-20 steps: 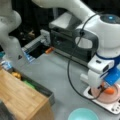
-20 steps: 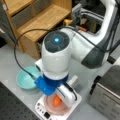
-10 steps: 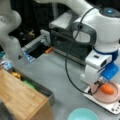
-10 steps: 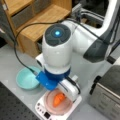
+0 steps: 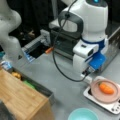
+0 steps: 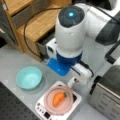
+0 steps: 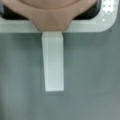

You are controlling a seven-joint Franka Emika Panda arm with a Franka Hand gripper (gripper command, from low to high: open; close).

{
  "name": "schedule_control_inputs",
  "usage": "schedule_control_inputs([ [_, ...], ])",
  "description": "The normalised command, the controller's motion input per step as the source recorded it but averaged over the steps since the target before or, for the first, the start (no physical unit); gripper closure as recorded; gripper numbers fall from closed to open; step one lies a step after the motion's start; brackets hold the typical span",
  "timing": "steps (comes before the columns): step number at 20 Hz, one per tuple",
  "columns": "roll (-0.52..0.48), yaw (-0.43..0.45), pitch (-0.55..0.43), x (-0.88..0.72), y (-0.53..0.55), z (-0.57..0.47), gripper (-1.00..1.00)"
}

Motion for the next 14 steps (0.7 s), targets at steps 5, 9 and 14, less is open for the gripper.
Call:
schedule_control_inputs([
  [5,0.087,0.199,-0.271,-0.67,-0.10,-0.11,-1.00],
  [9,0.078,0.196,-0.244,-0.57,-0.19,-0.07,-1.00],
  [14,0.062,0.181,-0.206,-0.33,-0.19,-0.09,-1.00],
])
